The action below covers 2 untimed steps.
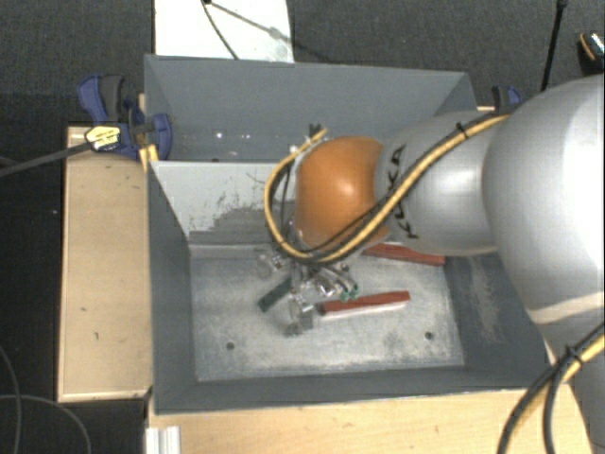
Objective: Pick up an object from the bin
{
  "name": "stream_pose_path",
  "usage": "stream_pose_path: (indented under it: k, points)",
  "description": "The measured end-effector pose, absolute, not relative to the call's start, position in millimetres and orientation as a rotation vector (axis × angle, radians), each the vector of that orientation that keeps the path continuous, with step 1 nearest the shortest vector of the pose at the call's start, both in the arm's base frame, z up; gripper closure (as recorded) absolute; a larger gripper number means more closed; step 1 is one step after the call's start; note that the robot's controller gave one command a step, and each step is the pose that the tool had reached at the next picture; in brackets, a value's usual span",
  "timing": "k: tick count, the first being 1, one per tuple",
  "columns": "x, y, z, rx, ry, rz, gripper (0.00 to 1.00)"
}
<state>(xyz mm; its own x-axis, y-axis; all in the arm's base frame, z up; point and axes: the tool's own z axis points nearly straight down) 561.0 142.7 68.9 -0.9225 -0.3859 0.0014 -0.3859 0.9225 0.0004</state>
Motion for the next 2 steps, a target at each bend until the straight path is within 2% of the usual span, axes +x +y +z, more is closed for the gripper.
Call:
stream_pose_path:
  k: [1,2]
  points:
    - [561.8,143.6,70.7,0.61,-3.083,-0.002,1.0]
    - [591.6,136.2,260.8,1.001,-2.991,0.002,1.0]
